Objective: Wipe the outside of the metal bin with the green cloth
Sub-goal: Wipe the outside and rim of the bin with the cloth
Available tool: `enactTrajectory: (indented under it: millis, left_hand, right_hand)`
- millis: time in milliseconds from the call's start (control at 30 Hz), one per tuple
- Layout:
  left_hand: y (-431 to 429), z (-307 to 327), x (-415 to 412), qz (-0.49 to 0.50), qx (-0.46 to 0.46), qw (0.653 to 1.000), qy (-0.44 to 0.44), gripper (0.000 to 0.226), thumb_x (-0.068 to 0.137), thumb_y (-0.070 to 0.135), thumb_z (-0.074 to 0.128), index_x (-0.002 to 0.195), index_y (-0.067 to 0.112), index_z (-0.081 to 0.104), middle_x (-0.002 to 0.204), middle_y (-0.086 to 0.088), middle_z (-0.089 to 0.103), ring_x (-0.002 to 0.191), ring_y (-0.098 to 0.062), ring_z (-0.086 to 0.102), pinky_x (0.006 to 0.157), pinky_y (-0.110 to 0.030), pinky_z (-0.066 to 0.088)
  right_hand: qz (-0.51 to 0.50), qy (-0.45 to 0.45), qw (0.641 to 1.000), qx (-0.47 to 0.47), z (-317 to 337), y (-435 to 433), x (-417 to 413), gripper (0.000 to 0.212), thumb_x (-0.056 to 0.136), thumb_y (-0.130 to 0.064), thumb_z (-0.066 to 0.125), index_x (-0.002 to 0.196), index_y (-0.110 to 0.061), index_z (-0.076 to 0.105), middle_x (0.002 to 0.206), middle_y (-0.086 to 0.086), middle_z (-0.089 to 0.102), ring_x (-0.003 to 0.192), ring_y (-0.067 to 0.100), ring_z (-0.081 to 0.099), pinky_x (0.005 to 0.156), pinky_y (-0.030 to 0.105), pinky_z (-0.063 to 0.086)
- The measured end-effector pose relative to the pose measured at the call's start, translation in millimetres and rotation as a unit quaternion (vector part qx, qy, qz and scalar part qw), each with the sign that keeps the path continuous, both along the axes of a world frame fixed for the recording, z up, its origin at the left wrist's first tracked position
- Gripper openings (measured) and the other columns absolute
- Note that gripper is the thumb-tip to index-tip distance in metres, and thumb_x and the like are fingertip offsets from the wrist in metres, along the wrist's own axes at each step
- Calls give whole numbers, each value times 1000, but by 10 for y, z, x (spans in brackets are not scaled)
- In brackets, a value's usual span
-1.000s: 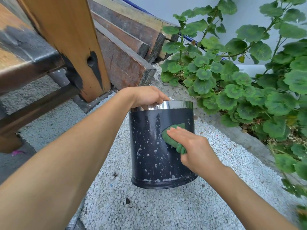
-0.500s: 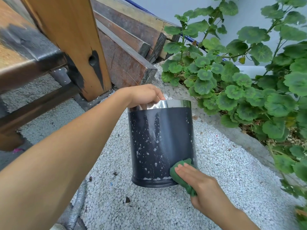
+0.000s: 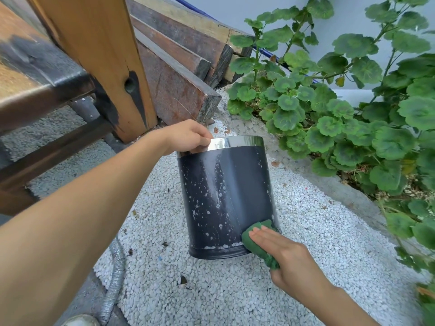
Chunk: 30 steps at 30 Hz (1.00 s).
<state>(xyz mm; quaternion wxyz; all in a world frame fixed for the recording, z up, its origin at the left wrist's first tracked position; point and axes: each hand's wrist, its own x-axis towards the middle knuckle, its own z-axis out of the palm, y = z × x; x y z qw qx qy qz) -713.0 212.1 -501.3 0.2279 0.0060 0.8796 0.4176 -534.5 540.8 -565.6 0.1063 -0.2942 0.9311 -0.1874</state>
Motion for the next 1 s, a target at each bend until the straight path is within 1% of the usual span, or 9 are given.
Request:
enactTrajectory:
  millis: [67,200,367,433,467,500,567,667,1000]
  left_hand:
    - [57,13,30,-17,20,1000,8,24,100,8,51,84,-10,56,78,-14,51,75,-21,42,76,-39,38]
    - [222,83,39,-56,62,996,9,40,102,10,53,62,16,46,69,-9,39,69,-23,33,73,-34,32]
    - [416,154,7,-67,46,997,1,39,102,19,61,62,16,62,57,7,47,56,-13,39,61,-26,38]
    - [522,200,-1,-79,41,996,7,38,101,19,63,63,17,68,55,20,46,52,-10,48,67,-27,43]
    - [572,214,-7,-82,41,996,11,40,101,19,64,62,22,71,61,7,71,61,-7,66,74,-28,44]
    - [617,227,-10,-82,40,996,16,41,100,19,65,61,27,74,96,15,63,82,-4,70,80,-30,44]
    - [690,243,-14,-74,46,996,21,31,99,18,67,72,26,78,72,12,76,76,-6,71,85,-30,45]
    - [745,272,-7,-77,55,995,22,20,100,18,65,88,12,79,73,6,64,69,-16,50,78,-28,41]
    - [761,301,-27,-89,33,995,30,39,102,15,60,64,10,60,61,-6,43,53,-18,32,57,-22,38]
  right_hand:
    - [-2,-8,1000,-5,4,42,-6,89,51,17,65,134,-16,63,136,-7,58,129,12,53,111,32,38]
    - [-44,-6,997,-68,137,61,-53,87,58,18,68,134,-23,61,134,-17,52,124,0,52,107,19,41]
    - [-92,103,981,-135,460,-133,-457,74,61,17,77,126,-17,68,126,-11,58,105,-3,57,96,3,41]
    - [-100,149,974,-140,610,-230,-678,68,65,15,72,124,-17,69,125,-16,60,108,-2,57,98,5,40]
    - [-100,170,971,-137,674,-276,-779,66,66,15,70,123,-18,69,124,-16,63,109,0,59,96,10,44]
    - [-99,188,968,-132,728,-316,-869,66,65,15,68,122,-18,69,124,-13,67,110,5,62,93,18,50]
    - [-95,213,964,-125,803,-377,-1007,67,61,14,67,119,-18,69,122,-6,70,110,17,66,85,35,58]
    - [-78,226,965,-108,809,-414,-1094,69,57,15,65,118,-16,70,120,-1,72,108,24,68,80,41,60]
    - [-69,169,980,-81,617,-361,-941,82,50,22,62,126,-10,68,130,6,67,123,24,61,99,45,53]
